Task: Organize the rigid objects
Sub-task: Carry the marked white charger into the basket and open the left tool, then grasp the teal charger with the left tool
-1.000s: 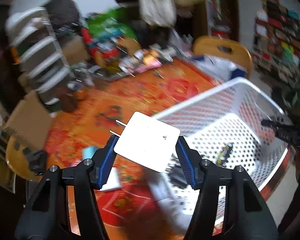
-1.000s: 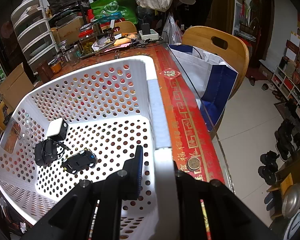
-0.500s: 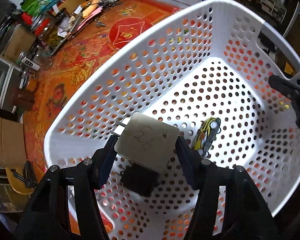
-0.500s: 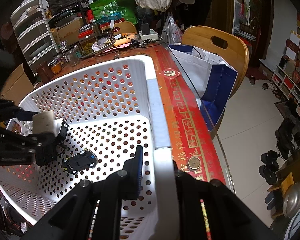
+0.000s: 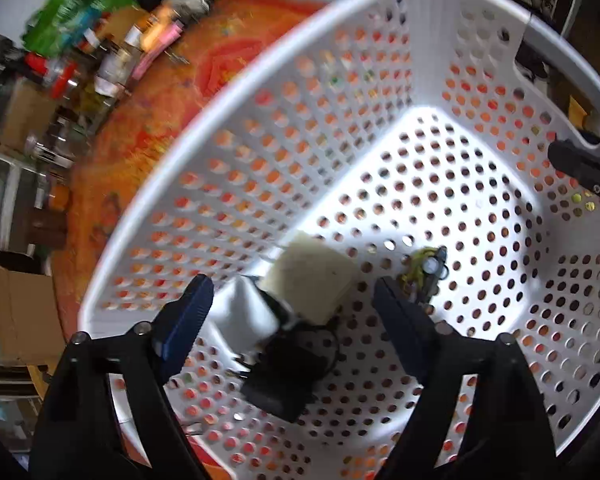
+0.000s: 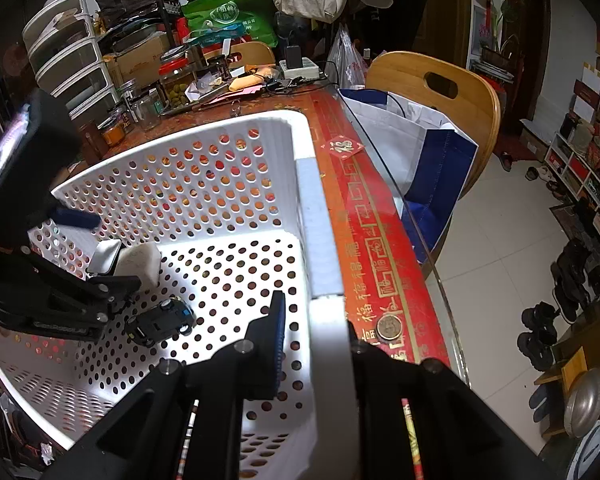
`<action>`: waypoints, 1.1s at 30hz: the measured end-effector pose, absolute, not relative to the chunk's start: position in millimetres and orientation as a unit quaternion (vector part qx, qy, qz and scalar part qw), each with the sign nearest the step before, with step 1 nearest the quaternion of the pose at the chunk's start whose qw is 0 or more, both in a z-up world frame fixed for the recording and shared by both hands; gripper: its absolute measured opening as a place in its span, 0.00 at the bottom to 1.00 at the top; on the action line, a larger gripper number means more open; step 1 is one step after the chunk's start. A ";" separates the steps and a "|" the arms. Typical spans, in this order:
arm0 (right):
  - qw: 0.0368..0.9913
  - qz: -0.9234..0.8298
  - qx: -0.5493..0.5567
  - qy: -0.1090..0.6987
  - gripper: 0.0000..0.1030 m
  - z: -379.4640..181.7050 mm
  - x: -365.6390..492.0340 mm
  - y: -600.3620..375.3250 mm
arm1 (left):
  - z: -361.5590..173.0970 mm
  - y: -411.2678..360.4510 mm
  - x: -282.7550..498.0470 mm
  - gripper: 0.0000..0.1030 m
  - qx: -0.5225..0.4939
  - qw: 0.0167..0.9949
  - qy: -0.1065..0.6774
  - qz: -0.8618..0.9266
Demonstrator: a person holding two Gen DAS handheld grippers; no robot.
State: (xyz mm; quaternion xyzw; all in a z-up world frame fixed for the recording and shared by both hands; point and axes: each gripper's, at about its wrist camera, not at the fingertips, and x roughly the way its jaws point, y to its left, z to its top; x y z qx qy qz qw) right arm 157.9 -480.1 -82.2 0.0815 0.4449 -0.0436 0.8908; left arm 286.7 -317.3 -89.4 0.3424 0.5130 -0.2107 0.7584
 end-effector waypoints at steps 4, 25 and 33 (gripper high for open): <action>0.890 -0.043 0.080 0.447 0.14 -81.5 159.2 -480.4 | -38.8 -262.8 272.4 0.81 0.253 0.806 0.477 -0.242; 0.883 -0.064 0.059 0.461 0.14 -81.4 165.0 -476.9 | -146.1 28.9 420.7 0.98 0.039 0.827 0.556 -0.075; 0.883 -0.068 0.063 0.460 0.14 -81.6 164.1 -478.5 | -151.9 8.6 431.2 0.74 0.045 0.831 0.549 -0.076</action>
